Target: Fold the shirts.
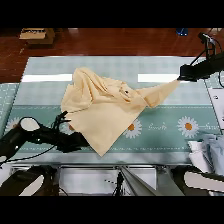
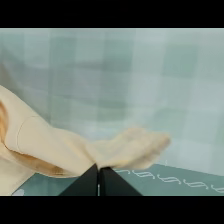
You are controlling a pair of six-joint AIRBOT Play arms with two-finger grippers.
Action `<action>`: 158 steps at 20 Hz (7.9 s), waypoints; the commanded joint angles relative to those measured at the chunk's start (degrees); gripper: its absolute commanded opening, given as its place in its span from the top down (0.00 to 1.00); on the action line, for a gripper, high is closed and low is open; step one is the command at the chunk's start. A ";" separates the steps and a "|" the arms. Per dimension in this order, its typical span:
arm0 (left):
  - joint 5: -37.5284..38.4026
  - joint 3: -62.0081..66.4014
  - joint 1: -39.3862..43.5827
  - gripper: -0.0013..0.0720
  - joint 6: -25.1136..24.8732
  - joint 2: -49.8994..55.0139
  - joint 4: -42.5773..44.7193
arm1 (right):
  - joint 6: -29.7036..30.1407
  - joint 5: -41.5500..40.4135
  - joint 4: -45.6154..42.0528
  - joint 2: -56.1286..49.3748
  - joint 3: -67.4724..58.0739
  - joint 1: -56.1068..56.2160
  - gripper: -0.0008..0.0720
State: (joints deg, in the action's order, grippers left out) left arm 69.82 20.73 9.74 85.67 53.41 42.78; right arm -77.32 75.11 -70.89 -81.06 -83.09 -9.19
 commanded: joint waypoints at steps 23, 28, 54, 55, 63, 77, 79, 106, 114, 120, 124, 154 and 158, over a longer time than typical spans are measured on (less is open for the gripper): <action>-9.16 38.42 -3.96 0.96 -15.78 -14.10 -7.45 | 3.02 -5.60 -2.12 12.28 -0.07 -0.04 0.95; -9.05 58.40 -22.84 0.96 -13.40 -25.59 5.03 | -3.56 -21.22 -2.05 30.49 -0.07 -0.04 0.95; 13.77 55.10 -28.02 0.96 -0.07 -24.72 -0.81 | -7.13 -8.81 -15.43 30.97 -18.69 4.22 0.95; 12.17 49.48 -27.91 0.96 -0.98 -24.72 -0.81 | -6.80 -9.14 -13.97 26.95 -18.69 5.33 0.95; -14.97 23.58 -26.73 0.96 -11.67 -15.67 -1.22 | -9.49 -16.57 -13.79 -0.55 -18.69 11.67 0.95; -27.47 24.30 -22.62 0.95 -16.28 12.26 -2.93 | -15.06 -21.31 -12.94 -16.28 -18.69 11.37 0.86; -23.32 25.77 -27.06 0.67 -16.00 11.74 -2.80 | -13.66 -20.02 -13.90 -14.45 -19.02 10.25 0.41; 7.45 9.22 -45.99 0.18 -8.00 14.03 19.63 | -1.01 -1.60 -6.93 -4.42 -0.59 -14.19 0.31; -0.92 9.27 -31.89 0.49 -7.32 23.08 12.00 | -0.98 2.34 -7.63 -4.42 -0.59 -14.21 0.31; 1.77 9.27 -31.36 0.96 -14.84 22.75 11.39 | 0.68 4.46 -8.92 -1.99 9.11 -14.34 0.34; 1.27 9.27 -31.61 0.96 -16.31 19.69 11.19 | 4.98 0.50 -1.22 2.05 25.53 -14.34 0.31; -8.83 64.30 -31.52 0.96 -26.88 -18.47 -4.22 | 30.47 -22.97 52.15 36.26 -2.36 -14.16 0.95; -13.81 77.90 -31.52 0.96 -19.91 -21.55 -1.40 | 17.38 -32.79 36.94 43.52 -13.14 -14.21 0.95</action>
State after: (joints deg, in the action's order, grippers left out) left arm 60.42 88.31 -21.78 60.40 34.94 39.05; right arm -51.81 51.31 -24.56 -42.92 -88.03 -23.38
